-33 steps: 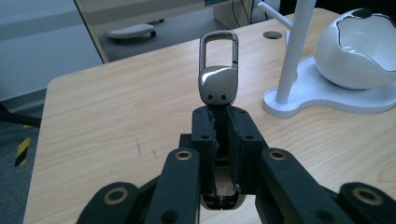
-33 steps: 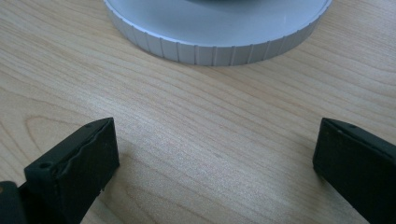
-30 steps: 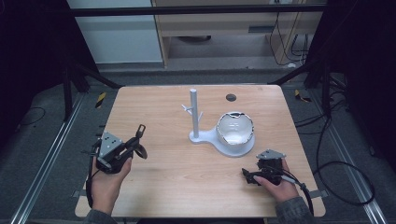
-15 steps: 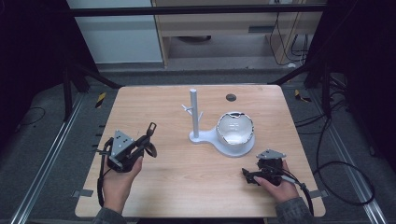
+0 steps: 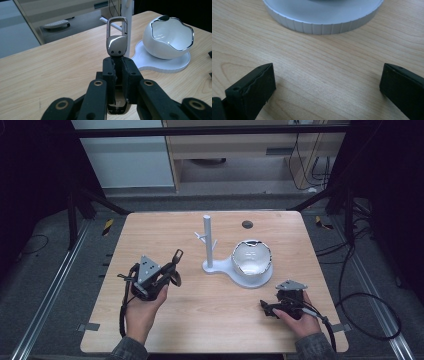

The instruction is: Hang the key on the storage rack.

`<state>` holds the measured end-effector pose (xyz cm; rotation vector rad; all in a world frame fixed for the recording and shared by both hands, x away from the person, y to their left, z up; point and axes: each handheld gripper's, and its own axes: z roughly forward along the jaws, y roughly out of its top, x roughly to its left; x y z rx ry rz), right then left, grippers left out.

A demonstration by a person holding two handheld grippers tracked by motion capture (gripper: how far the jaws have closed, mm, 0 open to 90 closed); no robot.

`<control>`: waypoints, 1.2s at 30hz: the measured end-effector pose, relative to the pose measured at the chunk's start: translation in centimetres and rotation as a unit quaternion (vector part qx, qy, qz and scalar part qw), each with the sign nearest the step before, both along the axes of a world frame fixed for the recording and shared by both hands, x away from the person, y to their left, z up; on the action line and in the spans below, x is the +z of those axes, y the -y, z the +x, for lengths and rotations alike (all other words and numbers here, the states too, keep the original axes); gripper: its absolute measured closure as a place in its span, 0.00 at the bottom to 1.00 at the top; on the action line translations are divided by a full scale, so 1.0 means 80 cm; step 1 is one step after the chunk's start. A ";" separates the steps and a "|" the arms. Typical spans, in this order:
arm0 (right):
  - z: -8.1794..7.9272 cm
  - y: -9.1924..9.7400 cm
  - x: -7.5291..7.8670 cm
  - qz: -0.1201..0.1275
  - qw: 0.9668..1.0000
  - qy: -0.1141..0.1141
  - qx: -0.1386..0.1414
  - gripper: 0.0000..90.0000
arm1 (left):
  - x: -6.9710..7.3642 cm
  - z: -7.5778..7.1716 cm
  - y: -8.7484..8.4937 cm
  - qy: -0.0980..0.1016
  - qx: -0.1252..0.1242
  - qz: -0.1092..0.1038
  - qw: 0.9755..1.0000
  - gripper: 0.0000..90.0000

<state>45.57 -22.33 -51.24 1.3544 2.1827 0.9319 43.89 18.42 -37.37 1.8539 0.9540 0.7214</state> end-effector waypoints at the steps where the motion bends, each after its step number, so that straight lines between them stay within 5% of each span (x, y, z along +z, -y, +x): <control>1: 0.000 0.000 0.000 0.000 1.000 0.000 0.000 0.00 | -0.001 0.000 0.003 0.001 -0.001 0.001 1.000 0.91; 20: 0.001 0.002 0.000 -0.001 1.000 0.001 0.002 0.00 | -0.008 0.008 0.029 0.005 -0.008 -0.014 1.000 0.90; 32: 0.001 0.002 0.000 -0.001 1.000 0.001 0.002 0.00 | 0.005 0.014 0.033 0.013 -0.007 -0.020 1.000 0.90; 36: 0.001 0.002 0.000 -0.001 1.000 0.000 0.001 0.00 | 0.016 0.021 0.040 0.019 -0.013 -0.006 1.000 0.90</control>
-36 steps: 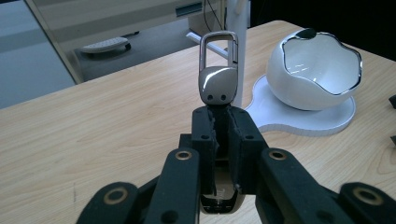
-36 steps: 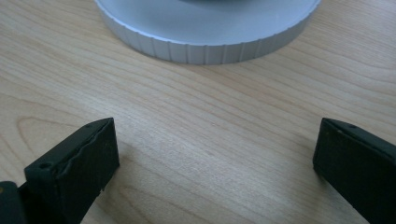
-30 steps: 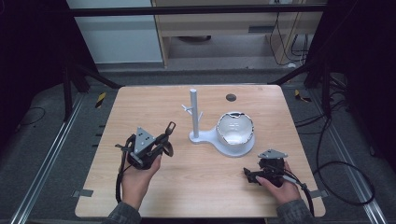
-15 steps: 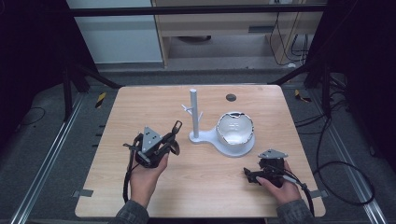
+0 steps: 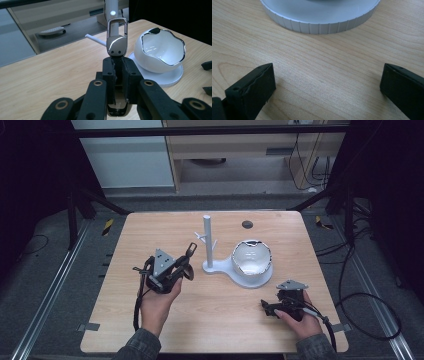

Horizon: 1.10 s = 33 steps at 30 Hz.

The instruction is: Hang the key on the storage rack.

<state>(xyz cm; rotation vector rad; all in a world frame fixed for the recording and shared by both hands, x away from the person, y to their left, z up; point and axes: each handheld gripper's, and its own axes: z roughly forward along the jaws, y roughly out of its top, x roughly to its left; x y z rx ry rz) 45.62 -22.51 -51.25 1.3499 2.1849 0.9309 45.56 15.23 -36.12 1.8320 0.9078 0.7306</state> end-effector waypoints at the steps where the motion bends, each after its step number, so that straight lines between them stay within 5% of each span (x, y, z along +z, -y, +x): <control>1: 0.000 0.000 0.000 0.000 1.000 0.000 0.000 0.00 | 0.002 0.001 0.002 0.002 -0.001 0.003 1.000 0.90; 6: 0.000 0.000 0.000 0.000 1.000 0.000 0.000 0.00 | 0.009 0.008 0.009 0.007 -0.002 0.006 1.000 0.90; 10: 0.000 0.000 0.000 0.000 1.000 0.000 -0.001 0.00 | 0.013 0.012 0.012 0.008 -0.001 -0.014 1.000 0.90; 33: 0.000 0.000 0.000 0.000 1.000 0.000 -0.001 0.00 | 0.010 0.029 0.017 0.001 0.005 -0.004 1.000 0.90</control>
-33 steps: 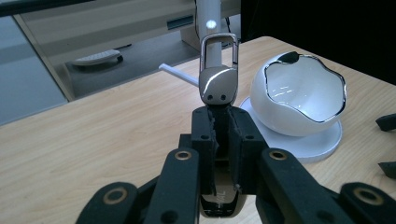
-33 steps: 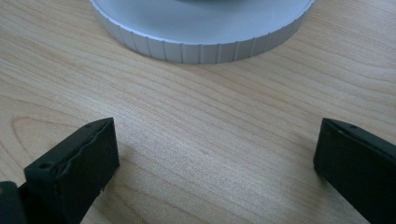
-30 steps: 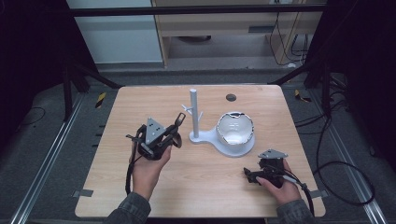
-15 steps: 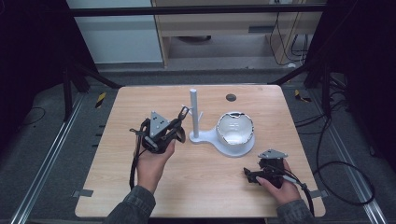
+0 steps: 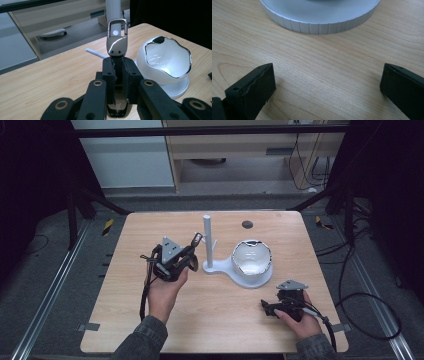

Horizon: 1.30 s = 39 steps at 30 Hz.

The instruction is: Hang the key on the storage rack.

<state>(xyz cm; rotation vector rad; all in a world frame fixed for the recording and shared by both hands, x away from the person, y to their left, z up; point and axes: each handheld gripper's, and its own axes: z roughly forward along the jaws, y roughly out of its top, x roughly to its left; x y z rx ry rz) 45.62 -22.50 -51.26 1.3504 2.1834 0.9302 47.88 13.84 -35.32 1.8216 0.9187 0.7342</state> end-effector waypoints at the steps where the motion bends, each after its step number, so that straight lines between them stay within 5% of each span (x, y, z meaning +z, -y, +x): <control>1: 0.000 0.000 0.000 0.000 1.000 0.000 0.000 0.00 | 0.000 0.001 0.000 -0.001 0.000 0.001 1.000 0.90; 39: 0.000 0.000 0.000 0.000 1.000 0.000 0.000 0.00 | -0.016 0.027 0.010 -0.028 0.005 0.006 1.000 0.90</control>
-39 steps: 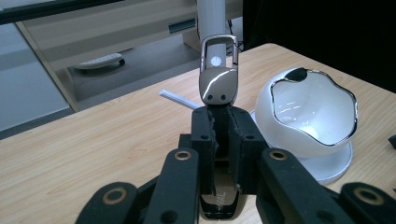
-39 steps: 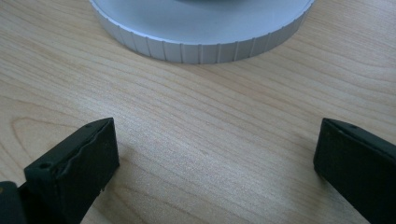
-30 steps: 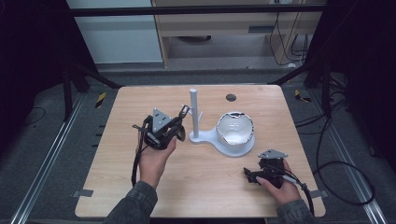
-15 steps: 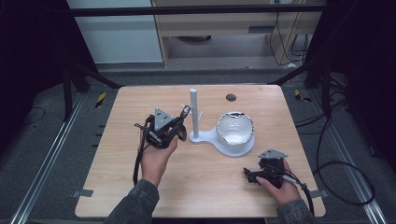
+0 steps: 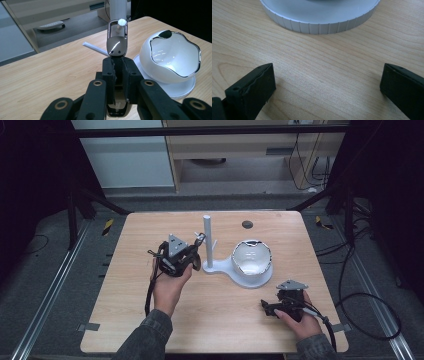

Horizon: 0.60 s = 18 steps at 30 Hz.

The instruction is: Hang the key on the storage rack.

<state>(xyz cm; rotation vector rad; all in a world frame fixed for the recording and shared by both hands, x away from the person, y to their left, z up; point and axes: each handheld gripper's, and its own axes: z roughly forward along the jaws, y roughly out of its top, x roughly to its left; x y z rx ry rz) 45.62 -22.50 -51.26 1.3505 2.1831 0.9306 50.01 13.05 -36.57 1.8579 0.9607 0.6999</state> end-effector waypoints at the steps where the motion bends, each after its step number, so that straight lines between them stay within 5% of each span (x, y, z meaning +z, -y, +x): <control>1: 0.000 0.000 0.000 0.000 1.000 0.000 0.000 0.00 | 0.000 0.001 0.000 0.000 0.000 0.001 1.000 0.90; 18: 0.000 0.000 0.000 0.000 1.000 0.000 0.000 0.00 | -0.009 0.010 0.009 -0.012 0.000 0.007 1.000 0.90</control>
